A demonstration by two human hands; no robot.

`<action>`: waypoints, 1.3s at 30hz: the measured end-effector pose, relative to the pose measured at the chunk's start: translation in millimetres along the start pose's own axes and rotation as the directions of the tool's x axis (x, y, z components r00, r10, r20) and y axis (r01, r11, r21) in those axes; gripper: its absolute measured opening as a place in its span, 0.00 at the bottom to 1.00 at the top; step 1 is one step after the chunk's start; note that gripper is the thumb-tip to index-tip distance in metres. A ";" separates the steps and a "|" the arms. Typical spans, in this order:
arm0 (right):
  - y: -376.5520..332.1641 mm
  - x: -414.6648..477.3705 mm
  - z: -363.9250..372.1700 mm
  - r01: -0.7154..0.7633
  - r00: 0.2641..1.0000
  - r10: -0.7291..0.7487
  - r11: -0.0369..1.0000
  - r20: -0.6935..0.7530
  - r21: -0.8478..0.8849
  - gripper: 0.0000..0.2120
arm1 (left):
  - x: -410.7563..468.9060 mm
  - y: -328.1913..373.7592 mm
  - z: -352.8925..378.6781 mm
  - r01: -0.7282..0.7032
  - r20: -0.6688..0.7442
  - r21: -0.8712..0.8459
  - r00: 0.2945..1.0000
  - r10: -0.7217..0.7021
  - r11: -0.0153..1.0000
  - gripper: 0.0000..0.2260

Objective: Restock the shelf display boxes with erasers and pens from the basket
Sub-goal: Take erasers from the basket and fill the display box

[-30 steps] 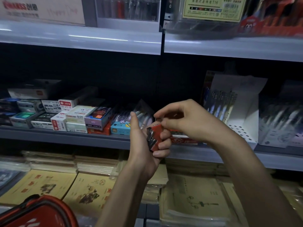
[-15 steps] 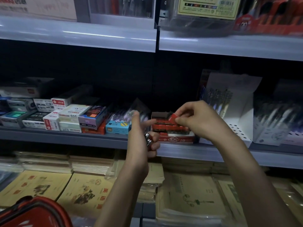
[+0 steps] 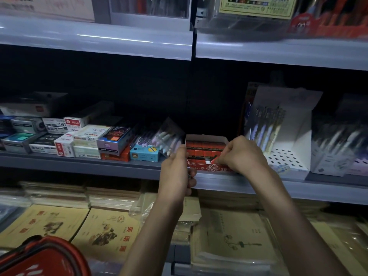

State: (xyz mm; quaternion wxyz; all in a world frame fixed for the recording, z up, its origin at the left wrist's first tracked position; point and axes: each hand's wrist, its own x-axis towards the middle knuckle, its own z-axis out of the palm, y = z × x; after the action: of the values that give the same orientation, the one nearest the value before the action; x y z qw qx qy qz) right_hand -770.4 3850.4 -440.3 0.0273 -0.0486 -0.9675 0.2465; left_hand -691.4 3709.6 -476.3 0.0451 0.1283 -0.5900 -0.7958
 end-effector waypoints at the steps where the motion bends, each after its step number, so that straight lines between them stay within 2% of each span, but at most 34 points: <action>1: -0.4 1.2 1.7 -0.005 1.000 0.005 1.000 -0.009 -0.009 0.10 | 0.4 0.1 -0.1 0.004 -0.001 -0.002 1.000 -0.004 1.000 0.18; 5: -2.2 2.4 8.0 -0.012 0.999 0.008 0.998 -0.051 -0.065 0.08 | 1.3 -0.5 -1.1 0.007 0.001 -0.003 1.000 -0.007 1.000 0.17; 8: -2.1 1.2 5.8 0.007 0.999 -0.010 0.996 -0.034 -0.090 0.02 | 1.6 -1.2 -1.3 0.005 0.002 0.006 1.000 -0.005 1.000 0.16; 12: -3.5 -1.3 3.1 0.032 0.999 -0.029 0.994 0.025 -0.109 0.04 | 1.9 -2.2 0.0 0.002 0.001 0.008 1.000 -0.002 1.000 0.16; 16: -5.4 -1.1 5.9 0.059 0.995 -0.054 0.997 0.078 -0.055 0.07 | 2.0 -3.1 0.8 -0.005 0.008 0.013 1.000 0.005 1.000 0.16; 20: -4.8 -3.0 8.9 0.096 0.995 -0.094 0.993 0.033 -0.063 0.03 | 1.5 -3.4 1.8 -0.004 0.008 0.013 1.000 0.004 1.000 0.15; 26: -6.5 -7.5 7.7 0.119 0.992 -0.124 0.982 -0.024 -0.148 0.06 | 1.5 -3.1 1.3 -0.002 0.007 0.017 1.000 0.002 1.000 0.16; 30: -9.3 -14.7 4.8 0.212 0.977 -0.213 0.963 0.009 -0.166 0.14 | 1.8 -2.8 0.9 -0.009 0.006 0.019 1.000 0.009 1.000 0.16; 35: -11.4 -17.6 6.1 0.225 0.974 -0.217 0.954 0.059 -0.198 0.12 | 0.6 -2.6 -0.5 -0.001 0.013 0.011 1.000 0.001 1.000 0.16; 39: -8.7 -17.0 5.6 0.196 0.980 -0.190 0.973 0.059 -0.125 0.12 | 2.1 -1.8 0.5 0.017 0.004 -0.004 1.000 -0.016 1.000 0.16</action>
State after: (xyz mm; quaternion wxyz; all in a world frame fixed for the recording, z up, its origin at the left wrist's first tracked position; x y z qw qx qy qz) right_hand -754.7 3838.3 -441.5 0.0251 0.0496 -0.9821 0.1801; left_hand -693.5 3710.1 -478.2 0.0375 0.1314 -0.5876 -0.7975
